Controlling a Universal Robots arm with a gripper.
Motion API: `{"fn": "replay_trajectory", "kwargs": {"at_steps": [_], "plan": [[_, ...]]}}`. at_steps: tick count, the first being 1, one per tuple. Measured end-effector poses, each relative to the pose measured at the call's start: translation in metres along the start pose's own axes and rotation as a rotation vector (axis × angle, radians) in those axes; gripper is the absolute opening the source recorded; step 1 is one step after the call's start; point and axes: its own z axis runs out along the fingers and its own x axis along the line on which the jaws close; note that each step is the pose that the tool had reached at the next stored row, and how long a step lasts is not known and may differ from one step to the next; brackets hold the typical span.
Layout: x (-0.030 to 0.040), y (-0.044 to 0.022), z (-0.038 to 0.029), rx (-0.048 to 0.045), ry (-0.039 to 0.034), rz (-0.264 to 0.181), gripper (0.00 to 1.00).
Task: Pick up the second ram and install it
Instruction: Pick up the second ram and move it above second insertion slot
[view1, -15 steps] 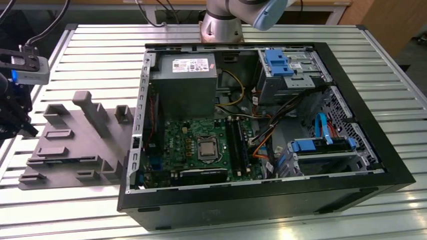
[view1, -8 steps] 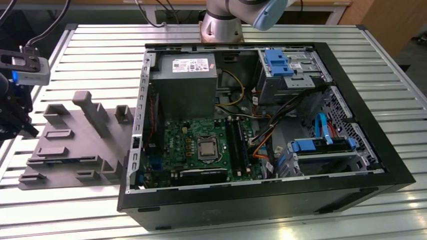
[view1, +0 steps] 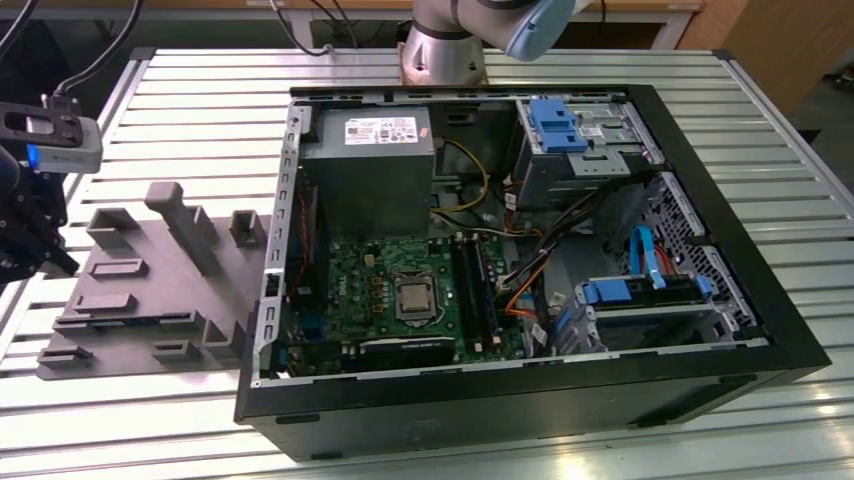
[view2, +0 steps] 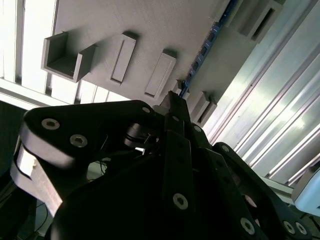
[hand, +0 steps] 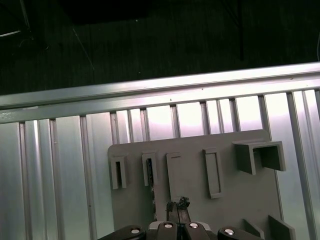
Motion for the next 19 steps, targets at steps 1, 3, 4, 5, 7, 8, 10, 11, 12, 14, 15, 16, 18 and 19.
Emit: {"fn": "replay_trajectory", "kwargs": {"at_steps": [1, 3, 4, 5, 7, 8, 10, 11, 12, 14, 15, 16, 18, 19], "plan": [[0.0000, 0.0000, 0.0002, 0.0000, 0.0000, 0.000, 0.11], [0.0000, 0.0000, 0.0006, 0.0000, 0.0000, 0.000, 0.11], [0.0000, -0.0001, 0.0009, 0.0001, -0.0001, 0.000, 0.11], [0.0001, -0.0001, 0.0013, 0.0001, -0.0001, 0.000, 0.11], [0.0001, -0.0001, 0.0020, 0.0000, 0.0000, 0.000, 0.11], [0.0001, -0.0001, 0.0023, -0.0001, 0.0000, 0.000, 0.11], [0.0000, -0.0003, 0.0031, 0.0000, -0.0001, 0.000, 0.11], [0.0000, -0.0004, 0.0035, 0.0001, -0.0001, 0.000, 0.11], [0.0001, -0.0006, 0.0039, 0.0000, 0.0000, 0.000, 0.11], [0.0001, -0.0007, 0.0046, -0.0001, 0.0000, 0.000, 0.11], [0.0001, -0.0007, 0.0049, -0.0001, 0.0001, 0.000, 0.11], [0.0002, -0.0008, 0.0053, -0.0001, 0.0000, 0.000, 0.11], [0.0002, -0.0009, 0.0061, 0.0000, 0.0000, 0.000, 0.11], [0.0002, -0.0009, 0.0064, 0.0000, 0.0000, 0.000, 0.11]]}}
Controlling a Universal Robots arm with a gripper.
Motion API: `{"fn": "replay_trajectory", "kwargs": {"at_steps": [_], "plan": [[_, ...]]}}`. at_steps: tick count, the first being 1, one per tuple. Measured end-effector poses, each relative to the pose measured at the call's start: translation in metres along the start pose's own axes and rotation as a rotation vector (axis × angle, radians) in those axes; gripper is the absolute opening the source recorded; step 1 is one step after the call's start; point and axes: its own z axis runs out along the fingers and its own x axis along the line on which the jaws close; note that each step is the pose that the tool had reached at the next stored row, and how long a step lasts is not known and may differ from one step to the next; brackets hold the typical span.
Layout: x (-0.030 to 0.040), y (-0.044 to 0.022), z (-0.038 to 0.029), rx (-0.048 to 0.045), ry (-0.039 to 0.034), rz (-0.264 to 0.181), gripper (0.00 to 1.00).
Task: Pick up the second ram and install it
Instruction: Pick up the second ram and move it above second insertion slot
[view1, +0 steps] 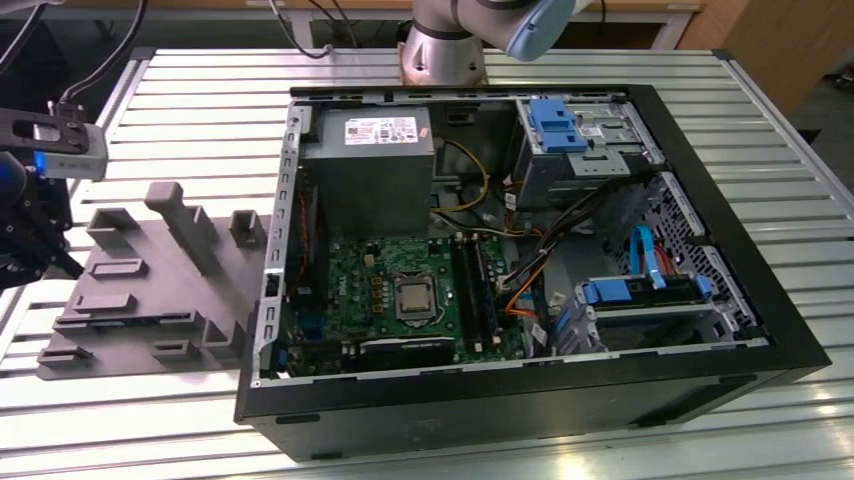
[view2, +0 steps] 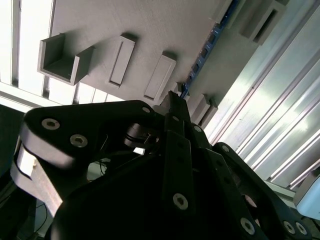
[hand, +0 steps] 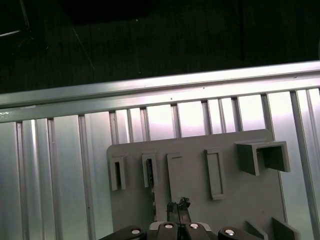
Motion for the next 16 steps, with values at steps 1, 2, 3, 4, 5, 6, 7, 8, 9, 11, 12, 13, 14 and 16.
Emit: {"fn": "replay_trajectory", "kwargs": {"at_steps": [1, 2, 3, 4, 5, 6, 7, 8, 9, 11, 12, 13, 14, 16], "plan": [[0.0000, 0.0000, 0.0004, 0.0000, 0.0000, 0.000, 0.11], [0.0000, -0.0001, 0.0008, 0.0000, 0.0000, 0.000, 0.11], [0.0000, -0.0001, 0.0012, 0.0000, 0.0000, 0.000, 0.11], [0.0001, -0.0002, 0.0016, 0.0000, -0.0001, 0.000, 0.11], [0.0001, -0.0003, 0.0021, 0.0000, 0.0000, 0.000, 0.11], [0.0001, -0.0003, 0.0025, 0.0000, 0.0000, 0.000, 0.11], [0.0001, -0.0004, 0.0029, 0.0000, 0.0001, 0.000, 0.11], [0.0001, -0.0004, 0.0033, 0.0000, 0.0001, 0.000, 0.11], [0.0001, -0.0005, 0.0037, 0.0000, 0.0000, 0.000, 0.11], [0.0001, -0.0006, 0.0043, 0.0000, 0.0001, 0.000, 0.11], [0.0002, -0.0006, 0.0046, 0.0000, 0.0001, 0.000, 0.11], [0.0002, -0.0007, 0.0051, 0.0000, 0.0000, 0.000, 0.11], [0.0002, -0.0007, 0.0055, 0.0001, 0.0000, 0.000, 0.11], [0.0002, -0.0008, 0.0062, 0.0000, 0.0001, 0.000, 0.11]]}}
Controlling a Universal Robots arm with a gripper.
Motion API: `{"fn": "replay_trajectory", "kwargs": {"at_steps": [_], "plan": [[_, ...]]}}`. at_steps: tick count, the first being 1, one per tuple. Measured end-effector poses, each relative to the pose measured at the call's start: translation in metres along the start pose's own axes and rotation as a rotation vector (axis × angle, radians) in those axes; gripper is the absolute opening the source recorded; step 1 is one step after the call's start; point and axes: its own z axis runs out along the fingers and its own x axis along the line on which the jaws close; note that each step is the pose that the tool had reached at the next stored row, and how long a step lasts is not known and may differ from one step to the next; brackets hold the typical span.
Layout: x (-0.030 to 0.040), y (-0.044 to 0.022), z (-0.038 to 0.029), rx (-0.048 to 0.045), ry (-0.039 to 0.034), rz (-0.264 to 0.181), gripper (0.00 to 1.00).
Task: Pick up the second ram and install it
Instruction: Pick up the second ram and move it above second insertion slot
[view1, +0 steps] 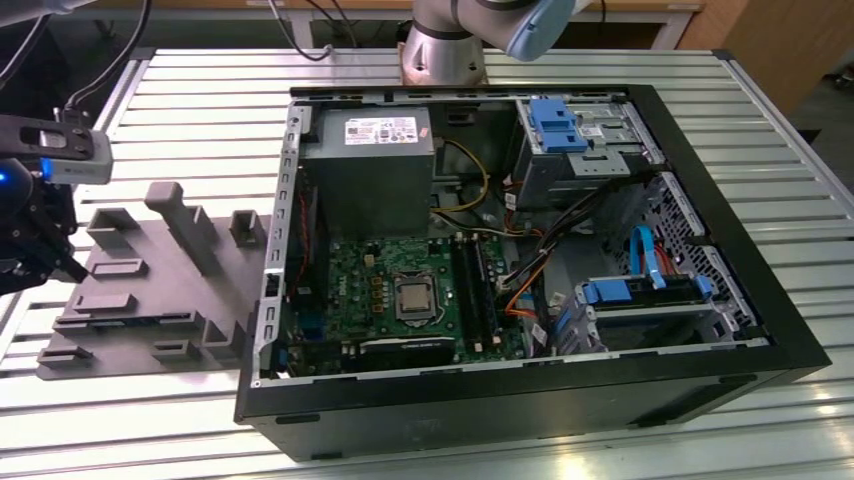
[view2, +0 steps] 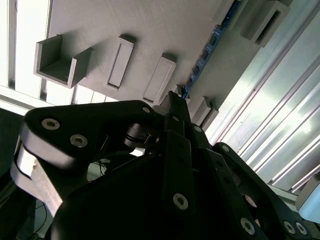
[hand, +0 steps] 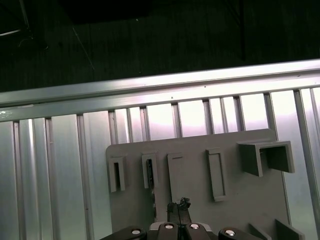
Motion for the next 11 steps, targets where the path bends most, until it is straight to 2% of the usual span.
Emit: {"fn": "replay_trajectory", "kwargs": {"at_steps": [11], "plan": [[0.0001, -0.0005, 0.0044, 0.0000, -0.0001, 0.000, 0.11]]}}
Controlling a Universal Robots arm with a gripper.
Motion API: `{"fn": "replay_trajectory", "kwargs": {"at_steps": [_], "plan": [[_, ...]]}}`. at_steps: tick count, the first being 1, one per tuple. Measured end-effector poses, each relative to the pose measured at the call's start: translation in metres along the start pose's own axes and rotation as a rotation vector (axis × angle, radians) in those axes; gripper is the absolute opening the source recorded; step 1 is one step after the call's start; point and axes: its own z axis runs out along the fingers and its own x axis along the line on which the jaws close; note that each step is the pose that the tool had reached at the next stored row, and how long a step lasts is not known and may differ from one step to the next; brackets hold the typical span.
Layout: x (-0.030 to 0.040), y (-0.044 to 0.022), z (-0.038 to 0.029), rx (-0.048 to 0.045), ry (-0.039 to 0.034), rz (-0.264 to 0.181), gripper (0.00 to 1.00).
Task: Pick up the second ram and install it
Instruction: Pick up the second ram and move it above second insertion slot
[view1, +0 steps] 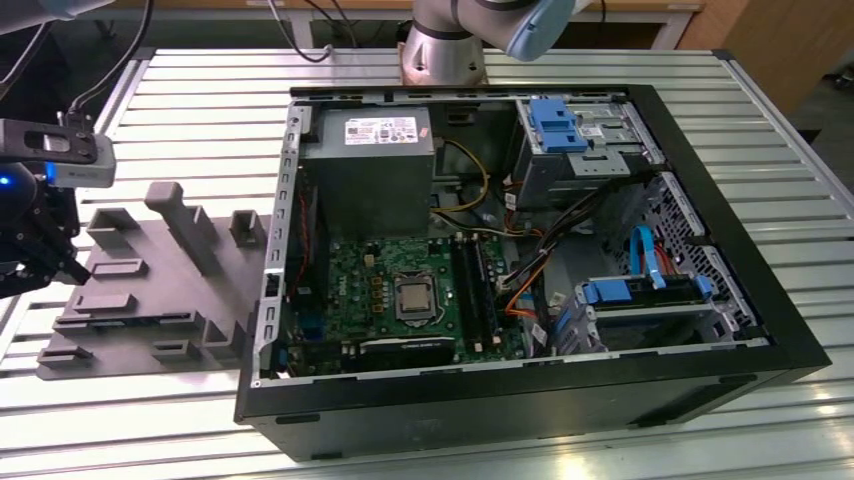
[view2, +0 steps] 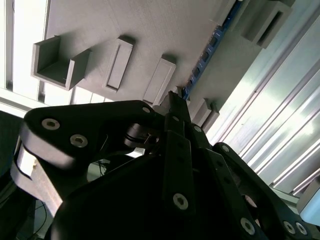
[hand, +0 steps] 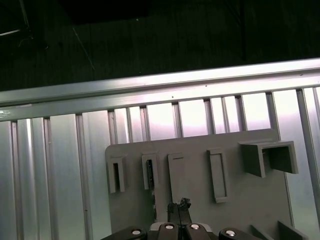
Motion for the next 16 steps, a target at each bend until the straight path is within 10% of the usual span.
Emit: {"fn": "replay_trajectory", "kwargs": {"at_steps": [16], "plan": [[0.0002, -0.0007, 0.0060, 0.0000, 0.0001, 0.000, 0.11]]}}
